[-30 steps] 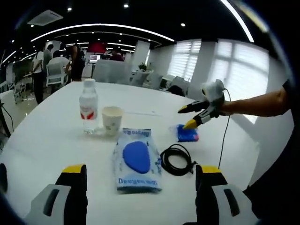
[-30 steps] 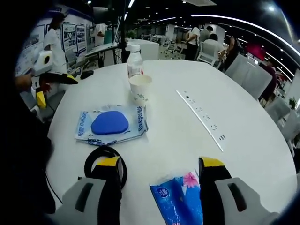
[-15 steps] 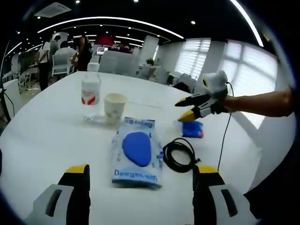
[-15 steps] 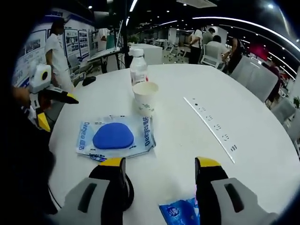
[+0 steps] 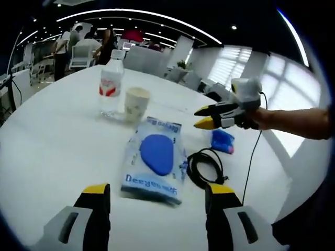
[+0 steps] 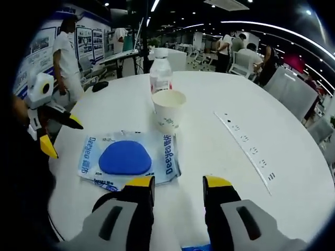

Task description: Arrange the tabletop items into an orderly group along one side of the table until the central work area is clear of visible clutter.

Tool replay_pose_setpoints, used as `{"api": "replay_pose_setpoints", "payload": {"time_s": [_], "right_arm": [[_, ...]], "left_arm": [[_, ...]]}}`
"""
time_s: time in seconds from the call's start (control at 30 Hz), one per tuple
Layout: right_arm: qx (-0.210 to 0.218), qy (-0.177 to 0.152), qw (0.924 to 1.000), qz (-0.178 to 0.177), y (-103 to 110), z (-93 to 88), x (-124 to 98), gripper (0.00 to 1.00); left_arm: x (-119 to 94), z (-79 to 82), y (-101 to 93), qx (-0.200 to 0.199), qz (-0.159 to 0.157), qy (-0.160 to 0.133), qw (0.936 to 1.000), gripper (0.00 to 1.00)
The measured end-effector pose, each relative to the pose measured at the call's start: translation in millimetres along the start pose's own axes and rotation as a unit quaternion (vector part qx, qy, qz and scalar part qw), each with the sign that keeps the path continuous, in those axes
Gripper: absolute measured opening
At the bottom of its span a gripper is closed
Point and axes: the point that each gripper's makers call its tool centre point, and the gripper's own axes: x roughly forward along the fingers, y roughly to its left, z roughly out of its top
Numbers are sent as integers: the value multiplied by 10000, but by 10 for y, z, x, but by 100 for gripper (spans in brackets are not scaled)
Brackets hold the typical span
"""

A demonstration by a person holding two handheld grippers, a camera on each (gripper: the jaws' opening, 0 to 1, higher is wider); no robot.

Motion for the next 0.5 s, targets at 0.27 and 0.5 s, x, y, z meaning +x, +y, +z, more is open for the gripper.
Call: {"api": "replay_pose_setpoints", "payload": {"time_s": [0.27,0.5], "right_arm": [[-229,28,9997,-14,62,6,105,25],[-302,10,9995,31,135,59,231,23]], "left_arm": [[42,-144,86,-235,259,130,9993,59],[88,-240,73,-546,272,231,9979,52]]}}
